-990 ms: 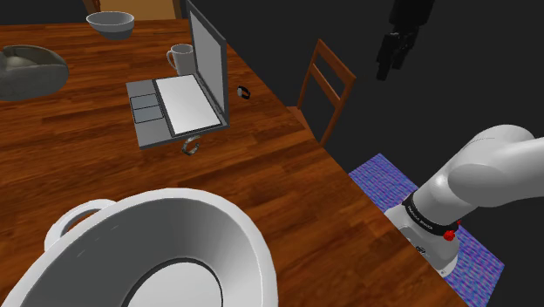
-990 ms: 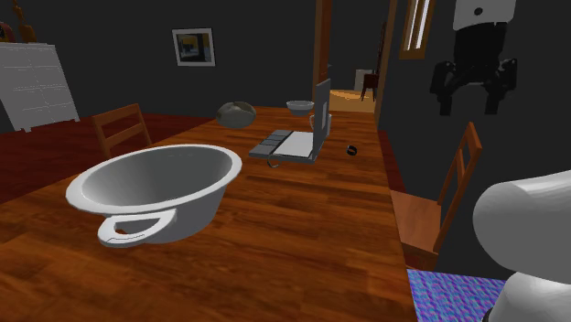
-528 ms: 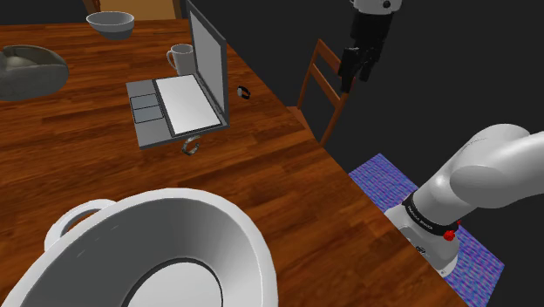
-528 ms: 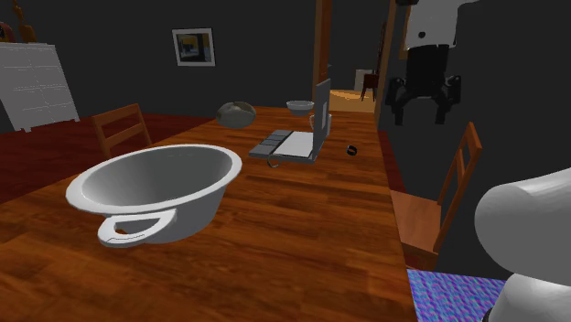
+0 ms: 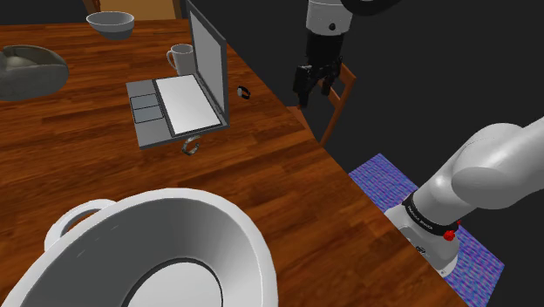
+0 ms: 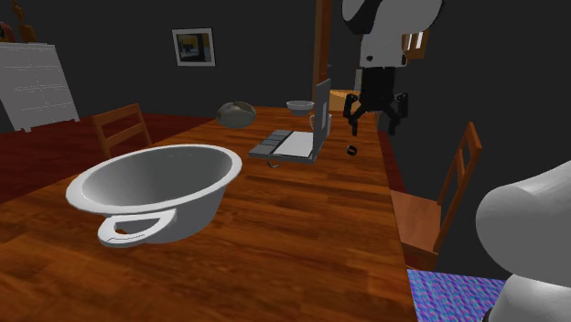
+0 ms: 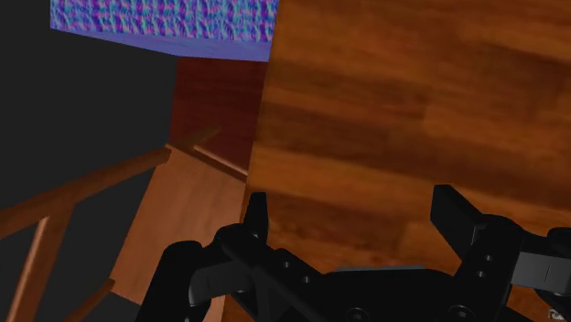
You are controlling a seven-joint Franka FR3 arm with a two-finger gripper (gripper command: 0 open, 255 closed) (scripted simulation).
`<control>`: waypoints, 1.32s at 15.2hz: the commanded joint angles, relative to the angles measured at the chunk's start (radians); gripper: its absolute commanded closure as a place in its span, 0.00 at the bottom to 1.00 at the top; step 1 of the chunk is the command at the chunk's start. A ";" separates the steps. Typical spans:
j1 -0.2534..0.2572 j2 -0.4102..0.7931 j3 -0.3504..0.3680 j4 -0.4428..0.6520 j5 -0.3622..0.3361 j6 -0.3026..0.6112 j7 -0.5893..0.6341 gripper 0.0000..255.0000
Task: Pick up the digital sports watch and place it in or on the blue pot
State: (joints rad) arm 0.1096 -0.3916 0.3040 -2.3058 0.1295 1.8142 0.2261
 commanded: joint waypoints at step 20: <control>0.167 0.765 0.175 0.607 -0.273 0.182 0.494 0.00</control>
State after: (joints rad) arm 0.2587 0.3251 0.4824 -1.7500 -0.1201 2.0011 0.6977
